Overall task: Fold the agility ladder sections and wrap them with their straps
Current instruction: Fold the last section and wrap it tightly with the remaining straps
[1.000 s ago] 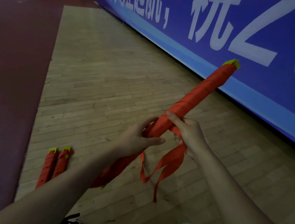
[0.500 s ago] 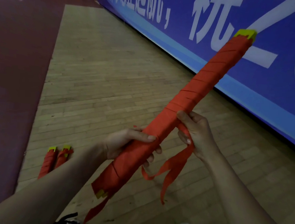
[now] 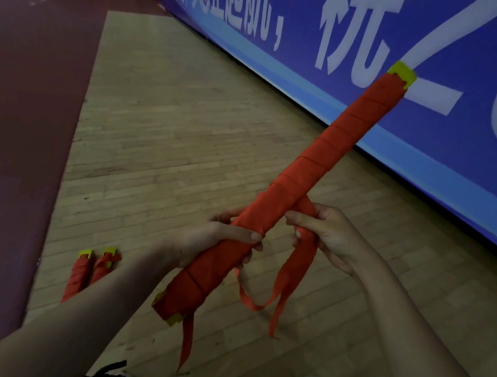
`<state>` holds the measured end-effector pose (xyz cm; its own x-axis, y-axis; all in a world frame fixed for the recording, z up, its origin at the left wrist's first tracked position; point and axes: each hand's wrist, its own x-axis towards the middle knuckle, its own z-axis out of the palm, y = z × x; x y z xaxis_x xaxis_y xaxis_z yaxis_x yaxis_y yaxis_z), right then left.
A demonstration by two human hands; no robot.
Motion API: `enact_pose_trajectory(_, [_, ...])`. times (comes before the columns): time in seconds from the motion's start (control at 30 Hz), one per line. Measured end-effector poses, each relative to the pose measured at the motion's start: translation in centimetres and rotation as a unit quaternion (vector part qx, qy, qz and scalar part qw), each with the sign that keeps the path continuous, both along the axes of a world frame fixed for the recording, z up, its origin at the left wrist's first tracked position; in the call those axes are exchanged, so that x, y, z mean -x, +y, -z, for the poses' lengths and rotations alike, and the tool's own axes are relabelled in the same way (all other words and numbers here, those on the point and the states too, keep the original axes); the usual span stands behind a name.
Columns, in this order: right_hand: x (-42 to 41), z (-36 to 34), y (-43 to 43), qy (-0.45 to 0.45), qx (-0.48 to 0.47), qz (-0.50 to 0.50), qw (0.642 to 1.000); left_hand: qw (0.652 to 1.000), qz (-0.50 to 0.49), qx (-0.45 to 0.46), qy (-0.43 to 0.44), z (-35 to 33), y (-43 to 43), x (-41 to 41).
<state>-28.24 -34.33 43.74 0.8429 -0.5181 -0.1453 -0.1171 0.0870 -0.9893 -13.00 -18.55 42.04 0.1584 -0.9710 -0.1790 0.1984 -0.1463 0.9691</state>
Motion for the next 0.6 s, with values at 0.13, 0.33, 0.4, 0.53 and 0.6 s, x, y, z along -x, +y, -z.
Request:
enact_pose_trajectory(0.13, [-0.1, 0.3, 0.0, 0.017, 0.028, 0.024, 0.999, 0.999, -0.030, 0.008, -0.016, 0.1, -0.3, 0.0])
enact_pose_trajectory(0.33, [-0.2, 0.6, 0.2, 0.057, 0.234, 0.090, 0.966, 0.994, -0.092, -0.006, -0.052, 0.4, -0.9, 0.4])
enact_pose_trajectory(0.4, [-0.4, 0.8, 0.4, 0.058, 0.260, 0.089, 0.960, 0.990, -0.113, -0.008, -0.086, 0.6, -1.2, 0.9])
enact_pose_trajectory(0.53, [-1.0, 0.8, 0.9, 0.058, 0.262, 0.091, 0.959, 0.967, -0.160, -0.004, -0.199, 1.6, -1.8, 0.7])
enact_pose_trajectory(0.6, [-1.4, 0.6, 1.4, 0.068, 0.254, 0.102, 0.960, 0.925, -0.180, -0.013, -0.334, 2.5, -1.8, 0.6])
